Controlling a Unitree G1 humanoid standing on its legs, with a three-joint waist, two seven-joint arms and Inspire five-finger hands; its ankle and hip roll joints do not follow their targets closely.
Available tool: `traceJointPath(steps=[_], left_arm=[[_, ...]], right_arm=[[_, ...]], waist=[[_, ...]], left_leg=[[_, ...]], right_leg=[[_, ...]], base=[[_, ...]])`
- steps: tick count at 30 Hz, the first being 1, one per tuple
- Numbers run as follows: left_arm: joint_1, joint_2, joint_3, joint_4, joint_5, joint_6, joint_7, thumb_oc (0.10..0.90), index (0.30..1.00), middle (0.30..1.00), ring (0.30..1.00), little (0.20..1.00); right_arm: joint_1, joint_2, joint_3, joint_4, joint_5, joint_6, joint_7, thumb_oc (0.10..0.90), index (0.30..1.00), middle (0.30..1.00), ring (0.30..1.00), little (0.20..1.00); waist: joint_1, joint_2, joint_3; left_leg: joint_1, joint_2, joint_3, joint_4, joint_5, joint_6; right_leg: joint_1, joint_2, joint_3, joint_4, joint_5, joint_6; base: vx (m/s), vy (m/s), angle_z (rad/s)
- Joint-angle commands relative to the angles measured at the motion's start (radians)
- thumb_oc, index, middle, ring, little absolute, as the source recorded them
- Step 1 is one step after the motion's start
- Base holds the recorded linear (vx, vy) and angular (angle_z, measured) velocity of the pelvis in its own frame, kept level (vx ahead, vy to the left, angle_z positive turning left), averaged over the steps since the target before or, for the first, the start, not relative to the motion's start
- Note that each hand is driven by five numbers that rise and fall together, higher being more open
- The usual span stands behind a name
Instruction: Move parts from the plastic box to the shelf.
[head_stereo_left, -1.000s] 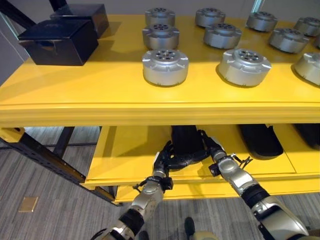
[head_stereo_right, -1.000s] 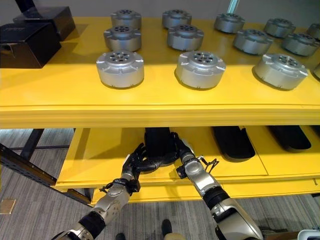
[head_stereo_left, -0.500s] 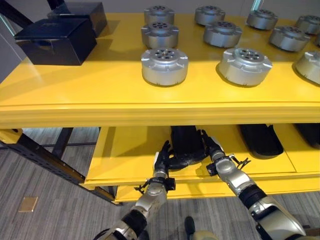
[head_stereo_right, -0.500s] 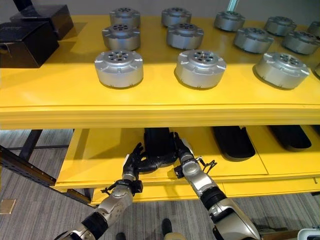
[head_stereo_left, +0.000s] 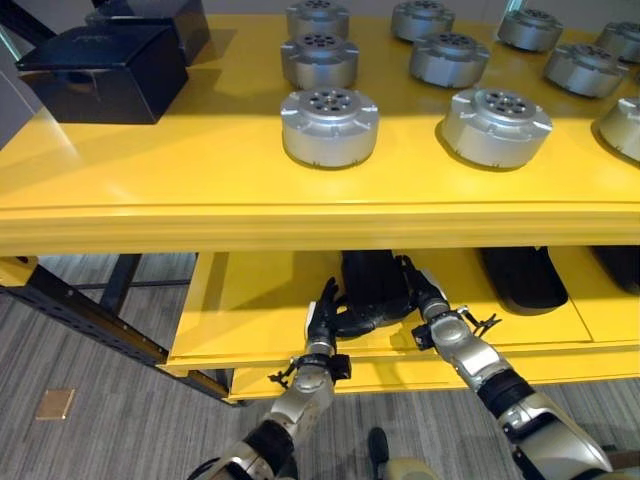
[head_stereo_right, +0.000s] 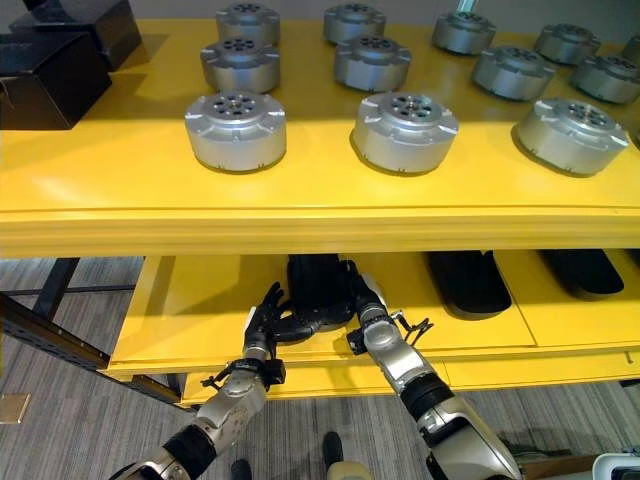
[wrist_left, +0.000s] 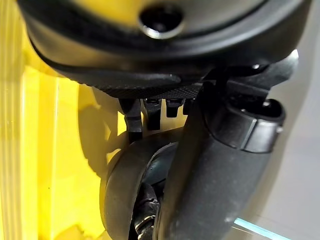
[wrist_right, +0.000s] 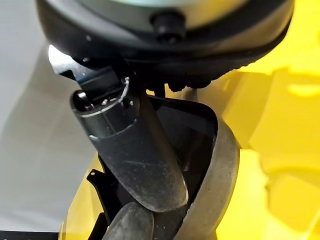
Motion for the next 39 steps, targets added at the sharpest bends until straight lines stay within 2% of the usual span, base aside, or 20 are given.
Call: traceJointPath(steps=[1, 2, 7, 15, 21, 28, 34, 35, 39], left_arm=[[-0.059, -0.064, -0.037, -0.033, 0.082, -0.091, 0.093, 0.9, 1.0, 1.0, 1.0, 1.0], [-0.059, -0.065, -0.026, -0.038, 0.094, -0.103, 0.138, 0.9, 1.0, 1.0, 1.0, 1.0], [-0.059, -0.069, 0.009, -0.05, 0.128, -0.146, 0.205, 0.9, 1.0, 1.0, 1.0, 1.0], [-0.053, -0.067, 0.014, -0.094, 0.158, -0.163, 0.26, 0.9, 1.0, 1.0, 1.0, 1.0], [-0.044, -0.066, 0.016, -0.102, 0.102, -0.165, 0.194, 0.9, 1.0, 1.0, 1.0, 1.0], [-0.037, -0.062, 0.006, -0.124, 0.121, -0.185, 0.172, 0.9, 1.0, 1.0, 1.0, 1.0], [-0.035, -0.062, 0.0, -0.133, 0.109, -0.181, 0.163, 0.9, 1.0, 1.0, 1.0, 1.0], [-0.032, -0.061, -0.004, -0.138, 0.108, -0.185, 0.165, 0.9, 1.0, 1.0, 1.0, 1.0], [-0.033, -0.06, -0.015, -0.154, 0.102, -0.184, 0.176, 0.9, 1.0, 1.0, 1.0, 1.0]], right_arm=[[-0.084, 0.029, -0.017, -0.116, 0.035, -0.075, -0.017, 0.9, 1.0, 1.0, 1.0, 1.0], [-0.08, 0.03, -0.022, -0.122, 0.037, -0.077, -0.021, 0.9, 1.0, 1.0, 1.0, 1.0], [-0.067, 0.029, -0.03, -0.148, 0.047, -0.069, -0.034, 0.9, 1.0, 1.0, 1.0, 1.0], [-0.036, 0.028, -0.037, -0.187, 0.043, -0.07, -0.04, 0.9, 1.0, 1.0, 1.0, 1.0], [-0.029, 0.029, -0.046, -0.204, 0.05, -0.063, -0.045, 0.9, 1.0, 1.0, 1.0, 1.0], [-0.015, 0.021, -0.06, -0.22, 0.049, -0.078, -0.059, 0.9, 1.0, 1.0, 1.0, 1.0], [-0.005, 0.02, -0.085, -0.245, 0.021, -0.093, -0.168, 0.9, 1.0, 1.0, 1.0, 1.0], [0.0, 0.02, -0.1, -0.254, 0.018, -0.11, -0.221, 0.9, 1.0, 1.0, 1.0, 1.0], [0.008, 0.03, -0.134, -0.278, -0.01, -0.173, -0.321, 0.9, 1.0, 1.0, 1.0, 1.0]], waist=[[0.001, -0.036, -0.024], [0.002, -0.038, -0.024], [0.005, -0.047, -0.029], [0.005, -0.052, -0.028], [0.004, -0.052, -0.028], [-0.001, -0.052, -0.026], [-0.01, -0.048, -0.026], [-0.013, -0.045, -0.025], [-0.021, -0.038, -0.022]], left_leg=[[-0.005, 0.02, 0.027, 0.102, -0.126, 0.017], [-0.004, 0.02, 0.025, 0.103, -0.126, 0.017], [-0.004, 0.021, 0.022, 0.105, -0.128, 0.017], [-0.006, 0.021, 0.018, 0.109, -0.129, 0.017], [-0.006, 0.022, 0.019, 0.11, -0.131, 0.019], [-0.005, 0.022, 0.02, 0.11, -0.132, 0.021], [-0.003, 0.021, 0.024, 0.11, -0.133, 0.023], [-0.003, 0.021, 0.026, 0.109, -0.133, 0.024], [0.001, 0.022, 0.03, 0.106, -0.134, 0.025]], right_leg=[[0.027, -0.071, 0.003, 0.102, -0.134, 0.045], [0.028, -0.071, 0.001, 0.102, -0.134, 0.045], [0.032, -0.071, -0.003, 0.1, -0.134, 0.044], [0.034, -0.069, -0.003, 0.101, -0.135, 0.043], [0.032, -0.069, -0.002, 0.105, -0.136, 0.042], [0.031, -0.069, 0.002, 0.109, -0.139, 0.041], [0.029, -0.068, 0.008, 0.112, -0.139, 0.042], [0.027, -0.068, 0.011, 0.114, -0.14, 0.043], [0.024, -0.067, 0.015, 0.116, -0.14, 0.043]], base=[[0.0, 0.0, 0.0], [0.0, 0.0, 0.0], [0.0, 0.0, 0.0], [0.0, -0.002, 0.01], [0.0, -0.001, 0.01], [0.0, 0.0, 0.0], [0.0, 0.0, 0.0], [0.0, 0.0, 0.0], [0.0, 0.0, 0.0]])
